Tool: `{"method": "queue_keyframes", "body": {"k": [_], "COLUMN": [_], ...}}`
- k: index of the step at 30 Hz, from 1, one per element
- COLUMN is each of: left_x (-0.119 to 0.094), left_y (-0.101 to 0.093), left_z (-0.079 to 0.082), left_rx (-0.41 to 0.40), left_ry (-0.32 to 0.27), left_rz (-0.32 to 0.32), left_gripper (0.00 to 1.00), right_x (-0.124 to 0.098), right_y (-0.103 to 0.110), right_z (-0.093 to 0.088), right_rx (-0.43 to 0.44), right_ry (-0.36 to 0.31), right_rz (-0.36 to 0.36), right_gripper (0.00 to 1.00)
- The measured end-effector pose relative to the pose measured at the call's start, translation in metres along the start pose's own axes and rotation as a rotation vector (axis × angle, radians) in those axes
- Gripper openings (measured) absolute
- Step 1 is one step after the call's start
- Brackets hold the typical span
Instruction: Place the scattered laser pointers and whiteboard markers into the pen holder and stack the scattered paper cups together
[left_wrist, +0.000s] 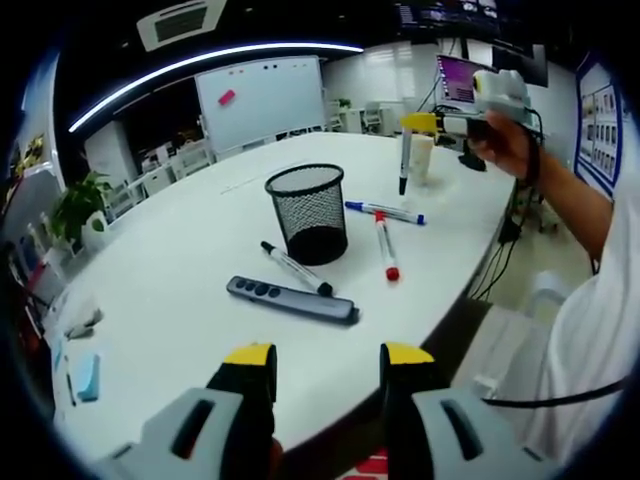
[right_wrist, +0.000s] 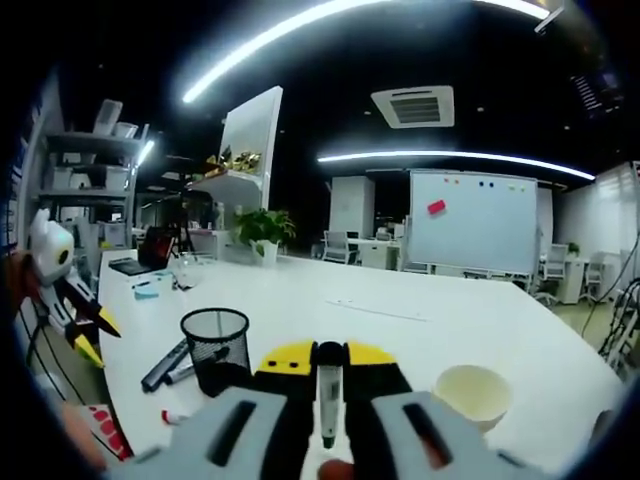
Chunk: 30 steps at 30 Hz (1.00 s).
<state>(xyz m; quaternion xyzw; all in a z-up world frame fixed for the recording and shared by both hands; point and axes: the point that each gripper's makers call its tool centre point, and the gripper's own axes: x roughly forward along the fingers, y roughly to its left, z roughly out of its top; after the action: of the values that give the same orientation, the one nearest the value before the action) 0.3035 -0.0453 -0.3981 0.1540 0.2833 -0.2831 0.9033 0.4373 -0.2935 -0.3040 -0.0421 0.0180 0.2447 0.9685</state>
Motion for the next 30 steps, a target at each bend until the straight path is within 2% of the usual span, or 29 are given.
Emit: {"method": "queue_keyframes", "body": {"k": [30], "left_x": [-0.001], "left_y": [0.001], "left_z": [-0.002], "left_rx": [-0.006], "left_ry": [0.000], "left_rz": [0.003], "left_gripper": [0.42], "right_x": [0.011], "right_y": [-0.003], "right_z": [0.008], "right_rx": [0.003], "right_ry": [0.008], "right_rz": [-0.012], "right_gripper": [0.09]}}
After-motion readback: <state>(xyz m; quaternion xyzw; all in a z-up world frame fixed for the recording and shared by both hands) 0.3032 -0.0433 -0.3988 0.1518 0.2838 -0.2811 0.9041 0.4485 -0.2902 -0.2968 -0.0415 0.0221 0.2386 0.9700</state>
